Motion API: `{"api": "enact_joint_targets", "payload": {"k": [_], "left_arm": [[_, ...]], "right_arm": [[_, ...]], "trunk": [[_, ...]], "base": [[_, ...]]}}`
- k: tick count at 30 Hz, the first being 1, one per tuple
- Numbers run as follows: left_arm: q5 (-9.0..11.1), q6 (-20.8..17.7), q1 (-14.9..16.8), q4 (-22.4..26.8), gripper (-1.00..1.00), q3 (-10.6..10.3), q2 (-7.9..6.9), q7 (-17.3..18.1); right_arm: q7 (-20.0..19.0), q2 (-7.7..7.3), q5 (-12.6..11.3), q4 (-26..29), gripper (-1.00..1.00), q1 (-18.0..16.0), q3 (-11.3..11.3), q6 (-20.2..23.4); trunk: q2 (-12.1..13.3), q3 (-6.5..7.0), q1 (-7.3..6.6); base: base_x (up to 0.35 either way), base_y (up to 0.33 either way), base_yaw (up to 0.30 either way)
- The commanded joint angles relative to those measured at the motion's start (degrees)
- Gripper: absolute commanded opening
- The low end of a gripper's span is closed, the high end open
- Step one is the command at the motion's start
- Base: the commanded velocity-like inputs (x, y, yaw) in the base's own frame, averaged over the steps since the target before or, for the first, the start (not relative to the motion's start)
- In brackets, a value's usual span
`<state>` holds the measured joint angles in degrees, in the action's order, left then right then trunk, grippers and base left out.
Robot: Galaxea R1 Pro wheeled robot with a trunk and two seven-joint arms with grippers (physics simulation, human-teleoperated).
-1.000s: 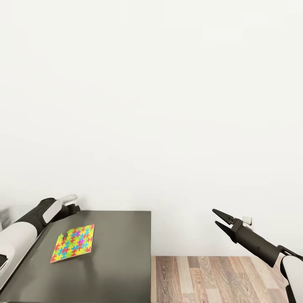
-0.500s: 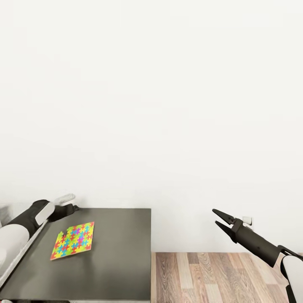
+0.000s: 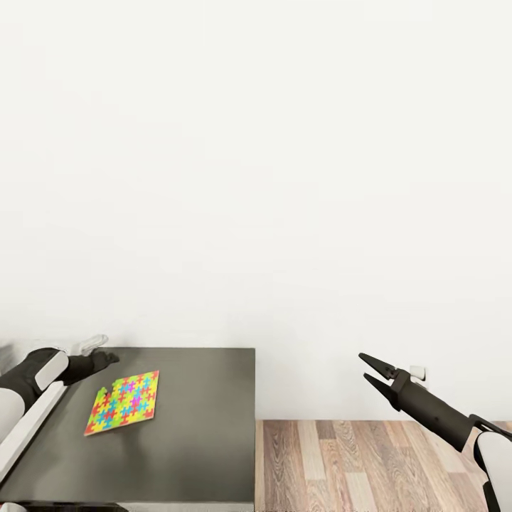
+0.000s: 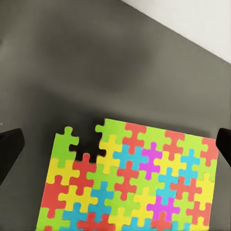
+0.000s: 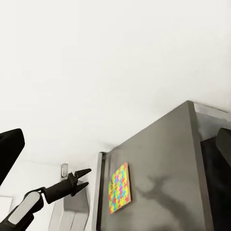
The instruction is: Put all the toys in the child's room - the three board games (two on the bed and one on the table), the two jigsaw puzzles on the table, and the tennis ball on the table - inside the toy box on the table in the child's room.
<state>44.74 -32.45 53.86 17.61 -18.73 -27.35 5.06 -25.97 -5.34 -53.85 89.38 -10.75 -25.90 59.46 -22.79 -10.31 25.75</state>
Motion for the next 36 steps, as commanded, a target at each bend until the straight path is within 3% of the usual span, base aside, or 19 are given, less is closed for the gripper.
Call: {"api": "enact_joint_targets", "payload": {"k": [1, 7, 23, 36], "left_arm": [[-0.22, 0.07, -0.12, -0.12, 1.00, -0.17, -0.46, 1.04], [-0.51, 1.26, -0.58, -0.60, 1.00, -0.39, -1.45, 4.64], [-0.46, 2.92, -0.68, -0.73, 1.00, -0.36, -1.31, 6.17], [-0.35, 2.68, -0.68, -0.81, 1.00, -0.32, -1.69, 10.42]], "right_arm": [[-0.55, -0.02, 0.46, 0.01, 1.00, -0.06, -0.15, 0.27], [-0.64, -0.10, 0.42, 0.01, 1.00, -0.10, -0.27, 0.30], [-0.48, 0.08, 0.45, 0.01, 1.00, -0.07, -0.18, 0.14], [-0.48, -0.01, 0.50, 0.01, 1.00, -0.06, -0.21, 0.13]], "trunk": [[-0.13, -0.21, 0.03], [-0.13, -0.78, 0.03], [-0.13, -2.29, 0.03], [-0.13, -3.51, 0.03]], "base": [[0.000, 0.000, 0.000], [0.000, 0.000, 0.000], [0.000, 0.000, 0.000], [0.000, 0.000, 0.000]]}}
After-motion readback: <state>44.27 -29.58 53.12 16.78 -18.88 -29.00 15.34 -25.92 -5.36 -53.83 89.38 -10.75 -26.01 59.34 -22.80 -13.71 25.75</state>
